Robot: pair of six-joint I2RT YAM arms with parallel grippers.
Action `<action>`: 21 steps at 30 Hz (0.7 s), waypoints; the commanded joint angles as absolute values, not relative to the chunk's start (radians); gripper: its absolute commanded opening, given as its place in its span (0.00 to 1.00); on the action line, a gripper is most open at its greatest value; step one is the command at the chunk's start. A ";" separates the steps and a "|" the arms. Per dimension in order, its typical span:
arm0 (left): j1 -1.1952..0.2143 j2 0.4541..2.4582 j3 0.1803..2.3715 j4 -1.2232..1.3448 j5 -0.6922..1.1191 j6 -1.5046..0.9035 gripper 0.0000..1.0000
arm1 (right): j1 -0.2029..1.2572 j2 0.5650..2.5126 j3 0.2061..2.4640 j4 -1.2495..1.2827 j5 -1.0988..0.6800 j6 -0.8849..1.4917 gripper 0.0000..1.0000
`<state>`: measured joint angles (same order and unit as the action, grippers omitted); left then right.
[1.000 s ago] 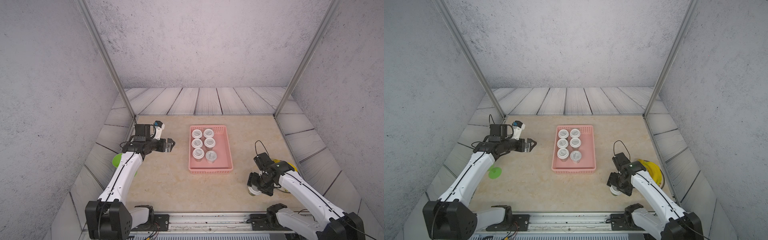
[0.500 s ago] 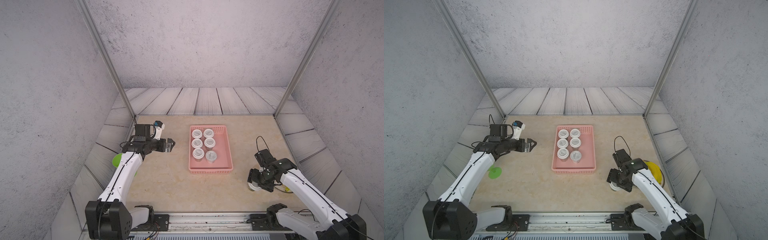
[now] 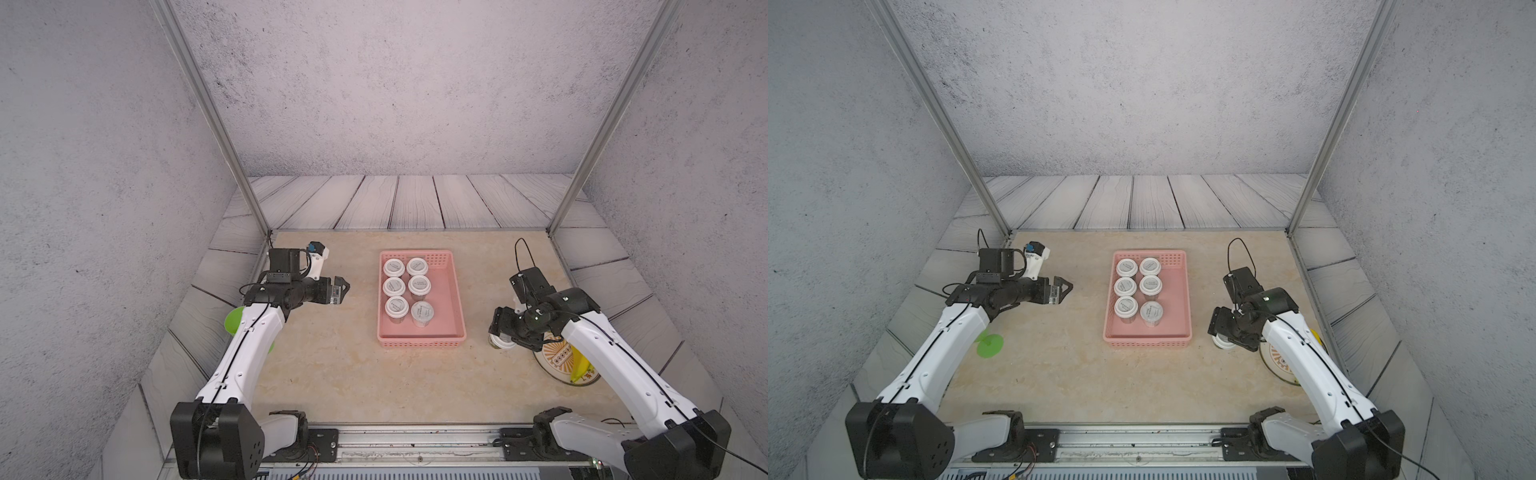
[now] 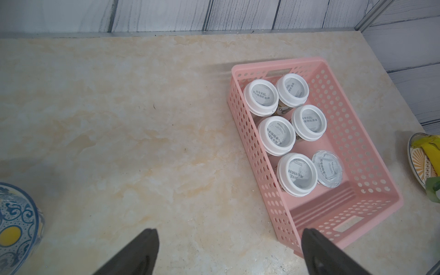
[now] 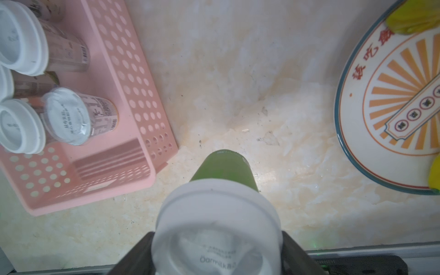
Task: Put the yogurt in the basket
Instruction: Pick up the yogurt from the center of the board, then place the yogurt in the basket.
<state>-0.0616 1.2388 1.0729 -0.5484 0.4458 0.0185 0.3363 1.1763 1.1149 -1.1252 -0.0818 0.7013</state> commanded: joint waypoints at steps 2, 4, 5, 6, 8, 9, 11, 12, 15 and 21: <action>-0.050 1.232 1.064 -0.542 0.453 0.028 0.99 | 0.334 1.233 1.205 -1.131 -0.130 0.651 0.78; -0.050 1.233 1.075 -0.553 0.454 0.022 1.00 | 0.335 1.272 1.250 -1.137 -0.153 0.645 0.78; -0.050 1.232 1.077 -0.554 0.457 0.022 0.99 | 0.336 1.289 1.272 -1.137 -0.164 0.644 0.77; -0.050 1.231 1.075 -0.553 0.459 0.021 0.99 | 0.338 1.305 1.286 -1.132 -0.172 0.644 0.77; -0.050 1.229 1.069 -0.548 0.453 0.027 0.99 | 0.348 1.330 1.309 -1.111 -0.187 0.640 0.76; -0.050 1.229 1.070 -0.549 0.450 0.028 0.99 | 0.351 1.345 1.321 -1.106 -0.195 0.639 0.75; -0.049 1.229 1.077 -0.558 0.448 0.026 0.99 | 0.362 1.385 1.359 -1.108 -0.221 0.638 0.75; -0.047 1.229 1.077 -0.558 0.450 0.027 0.99 | 0.371 1.399 1.377 -1.110 -0.223 0.637 0.75; -0.046 1.227 1.068 -0.549 0.452 0.029 0.99 | 0.404 1.441 1.419 -1.103 -0.221 0.628 0.75; -0.040 1.222 1.067 -0.549 0.453 0.029 0.99 | 0.464 1.510 1.452 -1.082 -0.233 0.633 0.74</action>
